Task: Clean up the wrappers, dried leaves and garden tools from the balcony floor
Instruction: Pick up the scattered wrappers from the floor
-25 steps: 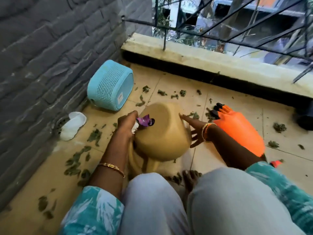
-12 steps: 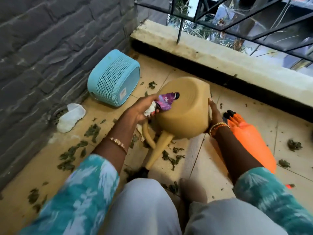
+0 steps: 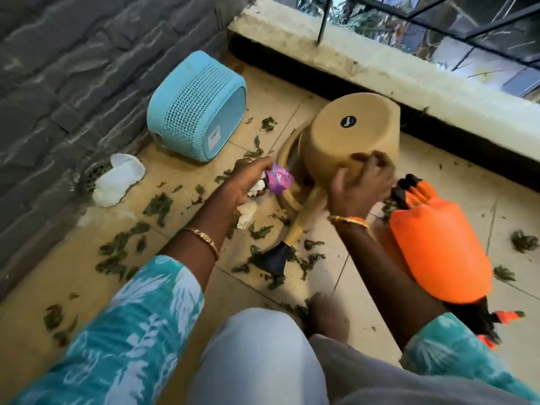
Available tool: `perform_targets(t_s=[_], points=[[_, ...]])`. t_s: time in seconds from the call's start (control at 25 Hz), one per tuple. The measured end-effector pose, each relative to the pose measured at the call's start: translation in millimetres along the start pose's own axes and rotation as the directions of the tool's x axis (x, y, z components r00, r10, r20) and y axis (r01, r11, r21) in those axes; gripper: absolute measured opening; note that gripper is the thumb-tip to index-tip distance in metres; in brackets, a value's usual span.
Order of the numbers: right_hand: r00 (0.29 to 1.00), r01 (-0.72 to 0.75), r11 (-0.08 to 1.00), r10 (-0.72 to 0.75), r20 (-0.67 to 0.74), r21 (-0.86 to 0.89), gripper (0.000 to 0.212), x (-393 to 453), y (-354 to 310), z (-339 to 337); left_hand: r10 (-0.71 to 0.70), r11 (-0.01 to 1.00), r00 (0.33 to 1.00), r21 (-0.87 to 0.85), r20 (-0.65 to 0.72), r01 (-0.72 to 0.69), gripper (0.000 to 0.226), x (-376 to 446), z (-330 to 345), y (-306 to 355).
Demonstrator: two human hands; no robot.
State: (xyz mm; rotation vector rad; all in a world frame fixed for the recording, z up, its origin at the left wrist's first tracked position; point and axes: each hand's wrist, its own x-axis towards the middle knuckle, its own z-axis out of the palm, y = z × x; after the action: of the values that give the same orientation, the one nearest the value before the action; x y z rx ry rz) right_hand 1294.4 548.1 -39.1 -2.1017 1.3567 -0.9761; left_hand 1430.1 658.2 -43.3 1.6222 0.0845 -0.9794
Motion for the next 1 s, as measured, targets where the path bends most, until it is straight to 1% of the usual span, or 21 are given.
perform_targets(t_s=[0.04,0.08,0.12,0.16,0.24,0.32,0.36,0.44,0.52,0.56,0.6,0.64,0.68,0.72,0.76,0.84,0.88,0.92,0.96,1.0], points=[[0.983,0.165,0.986,-0.165,0.073,0.010,0.029,-16.8,0.9,10.1,-0.009,1.000,0.998,-0.016,-0.058,0.008,0.022,1.8,-11.2,-9.6],[0.950,0.271,0.962,-0.273,0.153,0.033,0.025,-28.6,2.3,21.0,-0.026,1.000,0.995,-0.009,-0.092,0.025,0.019,3.9,-21.1,-17.7],[0.917,0.315,0.946,-0.324,0.232,0.076,0.021,-35.2,6.2,32.3,-0.050,0.999,0.992,0.000,-0.112,0.050,0.016,4.5,-28.2,-24.7],[0.888,0.314,0.941,-0.339,0.311,0.128,0.017,-41.1,8.1,41.8,-0.077,0.997,0.990,0.002,-0.121,0.078,0.015,4.9,-36.0,-34.3],[0.824,0.264,0.945,-0.324,0.464,0.191,0.010,-48.0,10.7,56.0,-0.132,0.991,0.983,-0.013,-0.129,0.132,0.018,4.6,-47.1,-48.6],[0.739,0.238,0.958,-0.285,0.610,0.160,0.011,-55.7,12.1,70.1,-0.162,0.986,0.975,-0.064,-0.152,0.154,0.021,0.7,-57.3,-61.2],[0.686,0.252,0.959,-0.274,0.674,0.133,0.016,-61.5,11.7,79.7,-0.170,0.982,0.971,-0.115,-0.171,0.152,0.020,0.7,-63.8,-68.7],[0.568,0.325,0.941,-0.274,0.776,0.094,0.038,-76.8,11.6,98.5,-0.186,0.966,0.957,-0.220,-0.221,0.137,0.016,4.4,-78.4,-85.6],[0.457,0.482,0.876,-0.267,0.848,0.015,0.059,-90.6,11.8,115.7,-0.219,0.949,0.943,-0.280,-0.249,0.146,0.015,10.3,-94.1,-103.3],[0.425,0.549,0.836,-0.262,0.866,-0.017,0.061,-94.6,12.0,123.1,-0.242,0.939,0.936,-0.304,-0.254,0.160,0.014,11.6,-101.2,-109.9],[0.417,0.576,0.817,-0.258,0.871,-0.034,0.057,-95.7,11.8,127.1,-0.259,0.932,0.935,-0.317,-0.243,0.176,0.012,11.4,-106.0,-114.7],[0.427,0.567,0.824,-0.269,0.863,-0.023,0.048,-95.2,10.3,128.6,-0.267,0.930,0.937,-0.314,-0.226,0.190,0.011,11.3,-109.5,-117.7],[0.439,0.522,0.853,-0.280,0.853,0.012,0.038,-93.8,9.1,130.2,-0.264,0.930,0.942,-0.312,-0.206,0.192,0.012,11.6,-112.8,-120.3],[0.471,0.453,0.890,-0.285,0.835,0.048,0.031,-91.9,6.8,129.8,-0.251,0.931,0.949,-0.317,-0.189,0.183,0.015,10.4,-114.9,-120.0],[0.526,0.371,0.926,-0.274,0.805,0.072,0.026,-89.7,5.9,130.3,-0.234,0.931,0.953,-0.325,-0.191,0.163,0.016,8.6,-116.7,-117.9],[0.662,0.162,0.981,-0.186,0.726,0.103,0.022,-81.9,4.0,129.0,-0.195,0.958,0.955,-0.252,-0.225,0.137,0.011,9.7,-122.1,-116.3],[0.694,0.024,0.991,-0.109,0.712,0.129,0.020,-78.3,2.1,127.0,-0.182,0.970,0.959,-0.197,-0.219,0.139,0.012,9.6,-124.3,-115.8],[0.683,-0.143,0.975,-0.027,0.730,0.170,0.018,-74.8,-0.8,124.5,-0.175,0.976,0.966,-0.164,-0.192,0.145,0.017,10.0,-125.6,-115.0],[0.628,-0.335,0.919,0.054,0.777,0.207,0.015,-71.2,-5.7,121.0,-0.177,0.975,0.973,-0.163,-0.148,0.153,0.024,10.1,-125.7,-113.9],[0.520,-0.540,0.814,0.123,0.845,0.214,0.011,-68.3,-12.3,117.0,-0.174,0.971,0.980,-0.180,-0.097,0.155,0.029,10.3,-124.9,-112.5]])
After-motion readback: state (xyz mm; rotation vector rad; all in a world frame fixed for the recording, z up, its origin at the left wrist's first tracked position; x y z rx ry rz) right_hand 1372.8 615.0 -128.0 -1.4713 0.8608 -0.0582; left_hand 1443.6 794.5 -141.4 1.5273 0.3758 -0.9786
